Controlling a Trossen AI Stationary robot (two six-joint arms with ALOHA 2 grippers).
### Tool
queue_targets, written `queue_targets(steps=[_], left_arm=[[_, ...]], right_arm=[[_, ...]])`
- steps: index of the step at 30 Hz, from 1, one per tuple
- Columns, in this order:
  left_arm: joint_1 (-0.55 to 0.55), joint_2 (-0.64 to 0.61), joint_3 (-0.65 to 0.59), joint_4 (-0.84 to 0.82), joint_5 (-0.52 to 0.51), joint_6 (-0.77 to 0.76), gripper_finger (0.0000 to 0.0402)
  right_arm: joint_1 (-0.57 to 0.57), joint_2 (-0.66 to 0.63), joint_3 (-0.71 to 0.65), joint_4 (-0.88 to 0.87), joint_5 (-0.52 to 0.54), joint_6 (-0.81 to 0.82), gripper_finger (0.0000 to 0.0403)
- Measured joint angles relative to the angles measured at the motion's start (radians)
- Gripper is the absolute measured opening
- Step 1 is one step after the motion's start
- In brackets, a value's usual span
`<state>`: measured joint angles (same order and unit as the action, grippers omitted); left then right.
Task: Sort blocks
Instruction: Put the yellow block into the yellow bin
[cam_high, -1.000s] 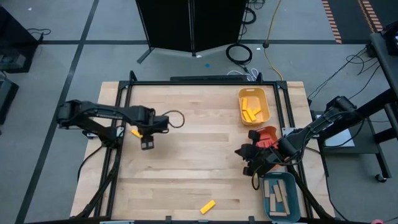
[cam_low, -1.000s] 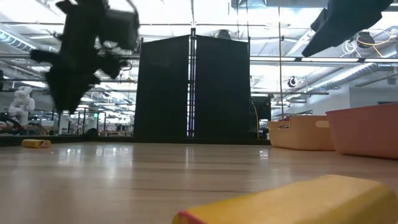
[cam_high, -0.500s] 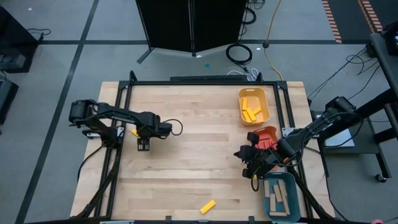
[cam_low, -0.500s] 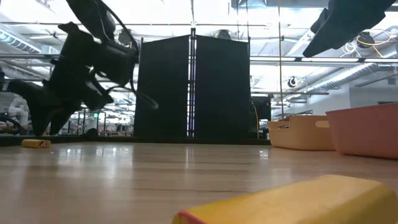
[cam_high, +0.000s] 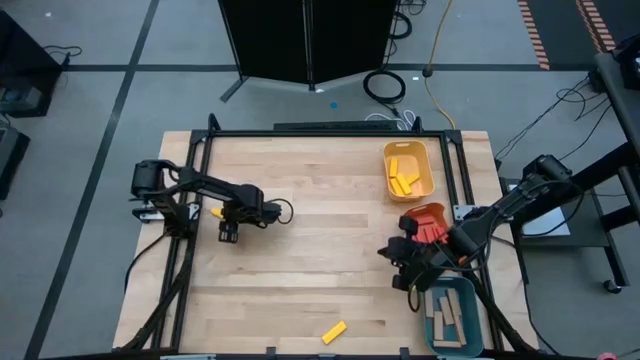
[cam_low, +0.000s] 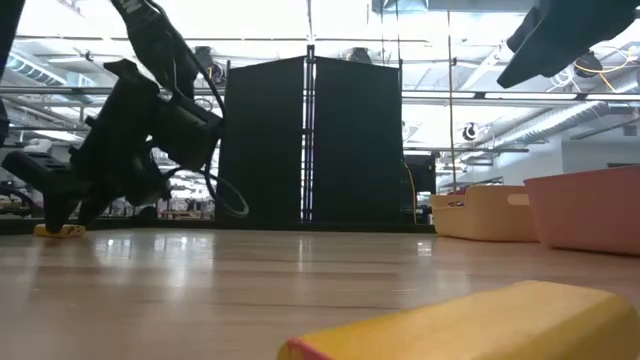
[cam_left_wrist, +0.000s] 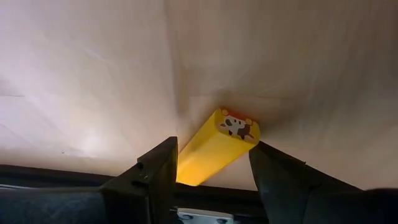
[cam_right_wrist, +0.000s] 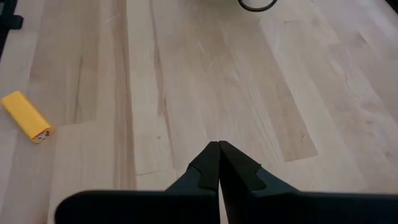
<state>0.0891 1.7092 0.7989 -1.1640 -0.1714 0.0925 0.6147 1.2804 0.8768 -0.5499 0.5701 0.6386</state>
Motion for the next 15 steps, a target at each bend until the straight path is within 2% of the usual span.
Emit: queue_targets(steps=[3,11,15], left_arm=[[0.0,0.014,0.0,0.002,-0.001,0.005,0.0195],[0.0,0.048,-0.003,0.021,0.034,0.132,0.0194],[0.0,0.049,-0.003,0.023,0.036,0.154,0.0166]], right_arm=[[0.012,0.0,0.0,0.0,0.0,0.015,0.0],[0.044,0.0,0.0,0.0,0.006,0.067,0.0],[0.062,0.0,0.0,0.0,0.006,0.087,0.0]])
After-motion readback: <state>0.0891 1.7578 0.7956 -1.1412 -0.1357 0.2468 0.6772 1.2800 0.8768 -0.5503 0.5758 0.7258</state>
